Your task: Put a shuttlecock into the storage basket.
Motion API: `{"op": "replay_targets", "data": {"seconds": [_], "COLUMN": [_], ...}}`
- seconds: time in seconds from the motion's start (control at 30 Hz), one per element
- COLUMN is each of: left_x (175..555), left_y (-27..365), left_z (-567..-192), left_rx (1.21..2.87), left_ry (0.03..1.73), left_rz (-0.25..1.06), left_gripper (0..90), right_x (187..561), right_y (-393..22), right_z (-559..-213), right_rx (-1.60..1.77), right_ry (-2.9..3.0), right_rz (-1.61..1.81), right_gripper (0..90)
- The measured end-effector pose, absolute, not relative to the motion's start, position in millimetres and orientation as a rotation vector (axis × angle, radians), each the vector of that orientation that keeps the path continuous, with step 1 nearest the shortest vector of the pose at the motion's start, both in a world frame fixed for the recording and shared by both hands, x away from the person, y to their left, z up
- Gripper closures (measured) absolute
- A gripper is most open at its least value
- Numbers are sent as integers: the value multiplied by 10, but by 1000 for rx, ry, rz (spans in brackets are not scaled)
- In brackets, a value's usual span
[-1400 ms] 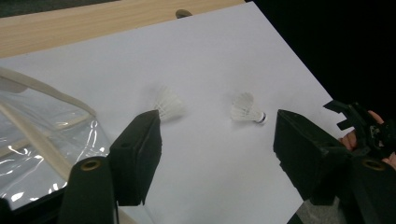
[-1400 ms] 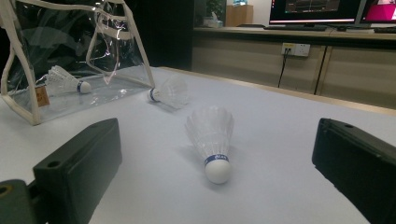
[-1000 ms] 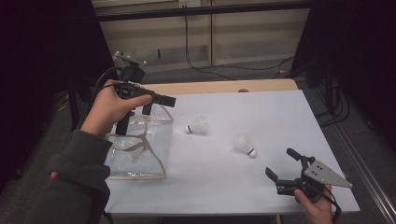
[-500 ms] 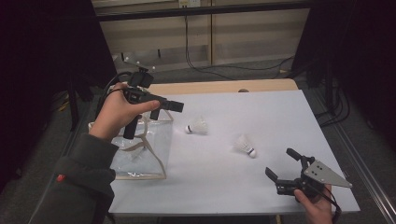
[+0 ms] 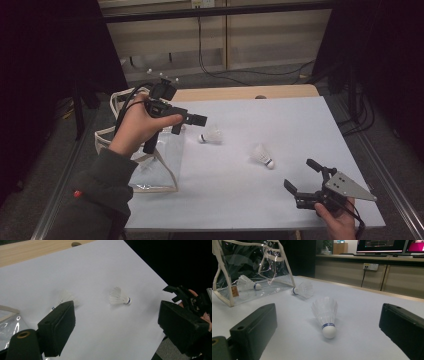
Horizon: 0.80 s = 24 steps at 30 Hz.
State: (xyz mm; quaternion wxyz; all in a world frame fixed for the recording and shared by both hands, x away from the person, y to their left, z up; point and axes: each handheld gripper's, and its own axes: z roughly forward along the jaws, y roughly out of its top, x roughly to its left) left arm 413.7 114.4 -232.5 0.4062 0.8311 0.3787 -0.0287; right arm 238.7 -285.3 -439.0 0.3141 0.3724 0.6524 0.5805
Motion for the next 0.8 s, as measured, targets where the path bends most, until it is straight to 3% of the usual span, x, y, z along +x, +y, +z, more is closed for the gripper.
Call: {"op": "replay_targets", "data": {"seconds": [0.8], "left_x": [3983], "left_y": [790], "left_z": [-2577], "left_rx": [2089], "left_ry": [897], "left_rz": [-121], "left_gripper": [99], "right_x": [2398], "right_y": [-2836], "right_z": [-4394], "right_rx": [981], "right_ry": [1725], "right_rz": [1532], "right_gripper": [15]}}
